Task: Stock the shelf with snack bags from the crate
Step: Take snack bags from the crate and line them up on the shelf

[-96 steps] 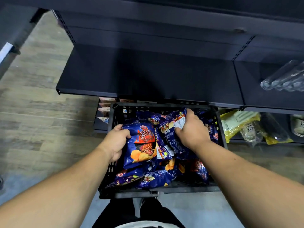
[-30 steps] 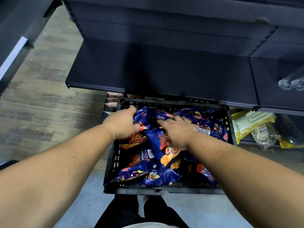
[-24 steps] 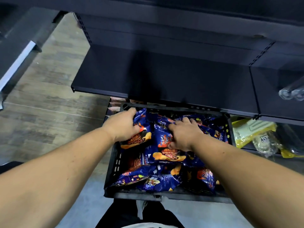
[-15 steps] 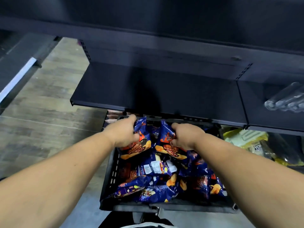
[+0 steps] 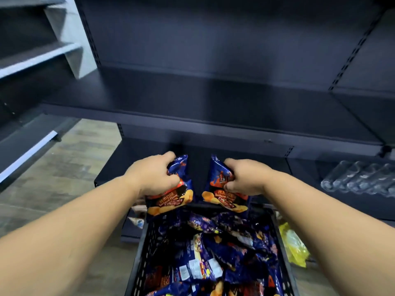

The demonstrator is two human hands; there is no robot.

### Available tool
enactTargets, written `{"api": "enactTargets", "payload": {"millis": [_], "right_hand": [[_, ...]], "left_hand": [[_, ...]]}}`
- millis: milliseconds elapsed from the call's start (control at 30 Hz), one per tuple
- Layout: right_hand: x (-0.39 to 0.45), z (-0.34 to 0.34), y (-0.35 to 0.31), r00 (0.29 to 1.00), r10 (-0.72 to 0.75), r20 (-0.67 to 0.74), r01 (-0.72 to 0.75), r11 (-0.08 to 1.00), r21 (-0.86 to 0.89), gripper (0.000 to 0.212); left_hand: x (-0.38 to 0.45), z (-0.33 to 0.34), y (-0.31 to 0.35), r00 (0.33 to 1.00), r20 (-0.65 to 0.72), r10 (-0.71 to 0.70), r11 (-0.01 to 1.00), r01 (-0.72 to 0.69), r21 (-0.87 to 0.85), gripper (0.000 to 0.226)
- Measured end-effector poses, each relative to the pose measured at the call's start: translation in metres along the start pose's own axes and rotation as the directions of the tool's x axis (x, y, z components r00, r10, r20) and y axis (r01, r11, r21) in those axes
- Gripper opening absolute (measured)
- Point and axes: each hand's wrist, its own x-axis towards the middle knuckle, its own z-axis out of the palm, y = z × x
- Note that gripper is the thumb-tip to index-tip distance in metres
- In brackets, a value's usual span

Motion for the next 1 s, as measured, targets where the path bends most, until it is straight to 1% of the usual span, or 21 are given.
{"api": "enactTargets", "payload": {"millis": [133,333,433,533,600,767,900,1000], "right_hand": [[-0.011,-0.049,-0.017,0.992,-0.050,-0.114,0.048,0.999,-0.018,0.027],[-0.025,-0.105,-0.037,0.967,-0.088,-0.239,0.082,0.996,-0.032,0.026],[-0.028,-0.128,-0.045,0.936,-0.093,-0.340,0.071,0.994,-0.078,0.023],[-0.028,-0.148,-0.052,0.897,-0.107,-0.428,0.056,0.990,-0.130,0.026],[-0.027,-0.158,-0.057,0.875,-0.116,-0.469,0.053,0.988,-0.147,0.030],[-0.010,-0.175,-0.069,0.839,-0.147,-0.524,0.056,0.981,-0.186,0.039],[0.013,-0.183,-0.086,0.823,-0.150,-0.547,0.037,0.977,-0.211,0.035],[0.035,-0.189,-0.107,0.819,-0.132,-0.559,0.011,0.977,-0.215,0.035]], "left_hand": [[-0.003,-0.047,0.008,0.990,-0.133,0.039,0.998,-0.034,0.044,0.026],[-0.011,-0.111,0.022,0.973,-0.226,0.049,0.995,-0.029,0.091,0.030],[-0.013,-0.141,0.025,0.960,-0.273,0.061,0.995,-0.037,0.091,0.030],[-0.014,-0.165,0.024,0.943,-0.318,0.102,0.992,-0.073,0.100,0.026],[-0.015,-0.178,0.018,0.935,-0.333,0.124,0.990,-0.093,0.108,0.027],[-0.014,-0.204,-0.005,0.929,-0.351,0.119,0.985,-0.065,0.162,0.025],[-0.004,-0.226,-0.035,0.929,-0.362,0.078,0.982,-0.009,0.191,0.029],[0.012,-0.239,-0.063,0.924,-0.375,0.080,0.981,-0.006,0.195,0.031]]}}
